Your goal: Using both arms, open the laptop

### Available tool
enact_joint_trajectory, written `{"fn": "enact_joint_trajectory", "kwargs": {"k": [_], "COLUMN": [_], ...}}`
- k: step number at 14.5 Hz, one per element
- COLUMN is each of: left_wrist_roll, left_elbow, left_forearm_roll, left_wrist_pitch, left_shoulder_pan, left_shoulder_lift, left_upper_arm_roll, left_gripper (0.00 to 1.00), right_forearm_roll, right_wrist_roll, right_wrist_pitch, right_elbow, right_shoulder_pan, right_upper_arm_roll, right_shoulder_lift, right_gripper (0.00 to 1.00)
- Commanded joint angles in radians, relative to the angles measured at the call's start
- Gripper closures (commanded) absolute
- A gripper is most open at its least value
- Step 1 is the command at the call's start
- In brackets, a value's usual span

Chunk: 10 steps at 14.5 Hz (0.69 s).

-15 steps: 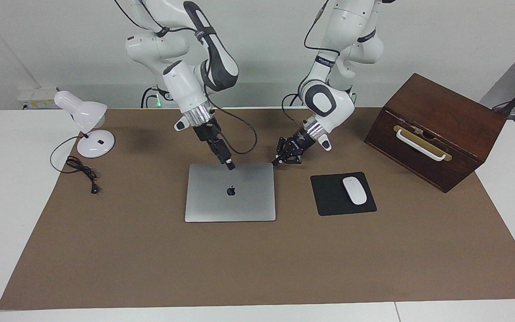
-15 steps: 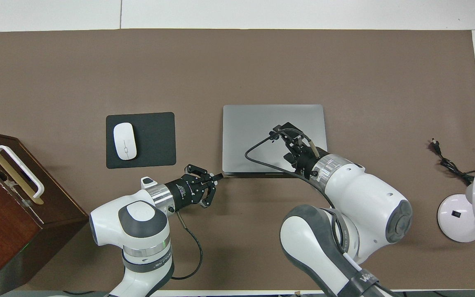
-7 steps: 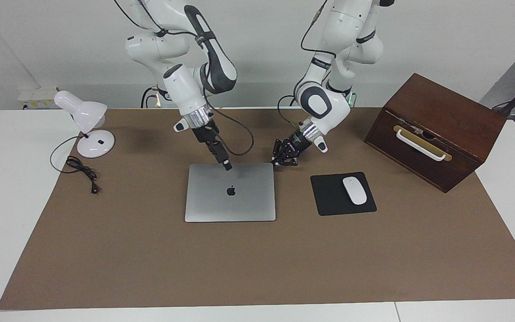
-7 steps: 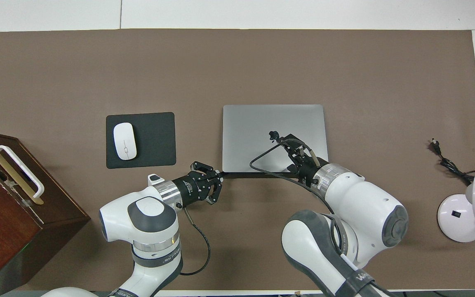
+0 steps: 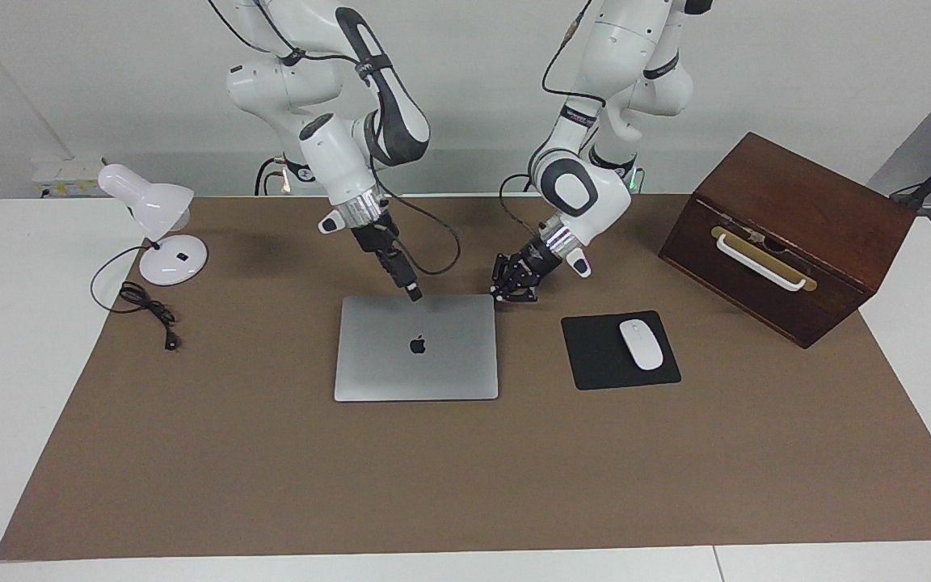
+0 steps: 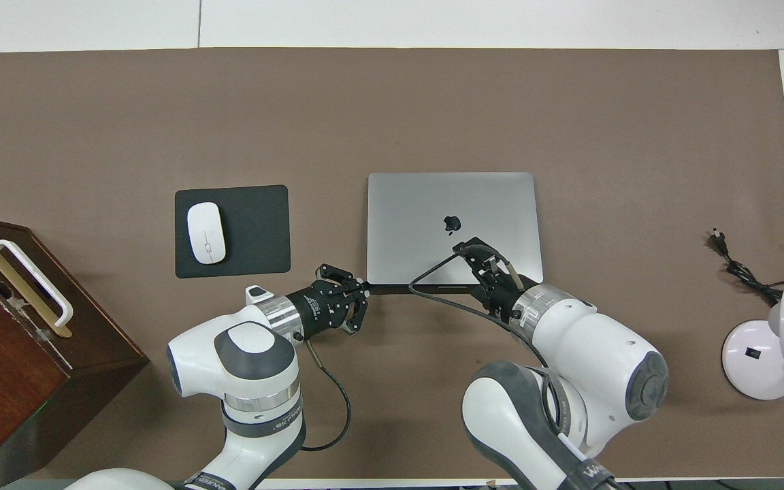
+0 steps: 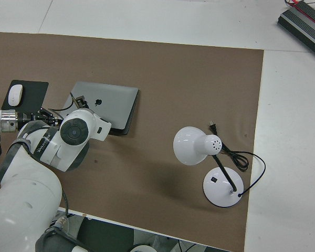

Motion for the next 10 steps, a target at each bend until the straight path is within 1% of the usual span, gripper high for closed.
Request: {"fn": "enact_joint_trajectory", "kwargs": {"k": [1,6,10], "left_wrist_roll": [0.024,0.024,0.023], "left_elbow": [0.041,0.050,0.051], "left_forearm_roll": [-0.032,-0.034,-0.034], "left_wrist_pitch": [0.031,0.039,0.039], "left_shoulder_pan": [-0.023,-0.035,-0.035], "left_shoulder_lift": [0.041,0.047,0.061], "left_upper_arm_roll": [0.012,0.012,0.012], "left_gripper": [1.00,1.00,1.00], "right_forearm_roll": [0.023,0.026,0.026], "right_wrist_roll": [-0.004,-0.004,-0.005], "right_wrist_pitch": [-0.026,-0.086,-0.093], "right_elbow": [-0.026,-0.026,-0.026], "right_shoulder_pan": [0.002,0.000,-0.001], "right_upper_arm_roll": [0.002,0.001,0.001], "right_shoulder_lift": [-0.027,-0.022,-0.013], "right_gripper": [0.00,0.00,0.00]}}
